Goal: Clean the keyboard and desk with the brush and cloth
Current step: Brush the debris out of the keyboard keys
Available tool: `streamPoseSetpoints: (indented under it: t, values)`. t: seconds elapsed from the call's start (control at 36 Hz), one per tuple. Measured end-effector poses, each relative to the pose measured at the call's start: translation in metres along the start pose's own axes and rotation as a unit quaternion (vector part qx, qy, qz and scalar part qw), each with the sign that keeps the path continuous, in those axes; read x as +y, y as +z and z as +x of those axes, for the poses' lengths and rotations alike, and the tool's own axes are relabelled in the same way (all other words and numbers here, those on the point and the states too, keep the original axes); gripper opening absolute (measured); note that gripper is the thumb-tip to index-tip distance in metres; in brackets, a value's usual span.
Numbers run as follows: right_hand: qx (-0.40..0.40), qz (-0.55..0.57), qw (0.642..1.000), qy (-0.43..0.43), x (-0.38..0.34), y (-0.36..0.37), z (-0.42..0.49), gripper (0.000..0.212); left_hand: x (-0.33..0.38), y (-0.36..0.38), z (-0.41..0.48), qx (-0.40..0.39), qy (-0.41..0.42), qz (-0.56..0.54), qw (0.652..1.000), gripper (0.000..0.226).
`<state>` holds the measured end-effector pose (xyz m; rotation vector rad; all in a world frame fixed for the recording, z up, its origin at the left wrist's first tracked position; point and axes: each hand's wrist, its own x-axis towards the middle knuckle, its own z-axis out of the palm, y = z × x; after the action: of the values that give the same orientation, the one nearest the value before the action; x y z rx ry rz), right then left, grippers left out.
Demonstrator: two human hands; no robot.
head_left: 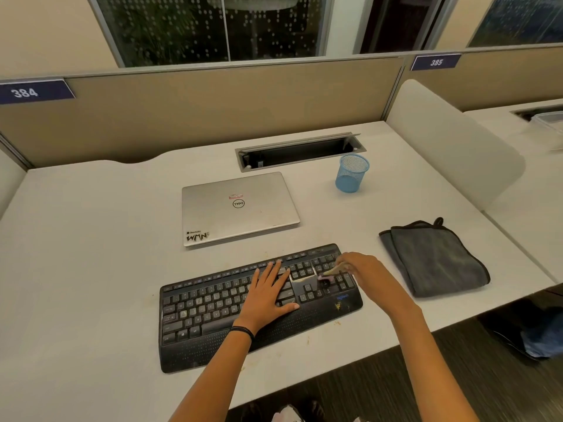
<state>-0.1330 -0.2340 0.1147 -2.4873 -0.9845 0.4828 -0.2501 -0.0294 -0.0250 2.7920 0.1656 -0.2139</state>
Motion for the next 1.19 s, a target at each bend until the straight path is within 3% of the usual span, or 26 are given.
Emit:
streamPoseSetpoints:
  t: [0.08,0.25,0.39,0.58,0.75,0.97,1.11,1.19]
  values:
    - [0.012,0.042,0.998,-0.036,-0.002,0.005,0.002,0.021,0.0,0.0,0.0,-0.001,0.0,-0.001,1.0,0.104]
    - [0.031,-0.019,0.999,-0.031,-0.001,0.005,0.004,0.025,-0.001,0.001,-0.001,0.0,-0.002,-0.001,1.0,0.101]
    - [-0.009,-0.026,0.999,-0.037,-0.003,0.016,0.008,0.027,0.0,0.001,-0.001,0.002,-0.002,0.001,1.0,0.101]
    - [0.034,-0.021,0.999,0.03,0.018,0.007,0.006,0.023,0.001,-0.001,-0.002,-0.002,-0.003,-0.005,1.0,0.102]
    - [0.058,0.045,0.997,-0.012,0.003,0.014,-0.004,0.019,0.001,-0.001,-0.002,-0.003,-0.004,0.001,1.0,0.103]
    - [0.118,-0.003,0.993,0.01,0.02,0.01,-0.004,0.021,0.001,-0.002,-0.002,-0.004,-0.005,0.0,1.0,0.111]
    - [0.063,0.003,0.997,-0.034,0.003,0.019,-0.005,0.022,0.002,-0.002,-0.003,-0.003,-0.003,-0.002,1.0,0.111]
    - [0.084,0.003,0.996,-0.017,0.011,0.016,0.0,0.023,0.002,-0.002,-0.002,-0.001,-0.002,-0.003,1.0,0.111]
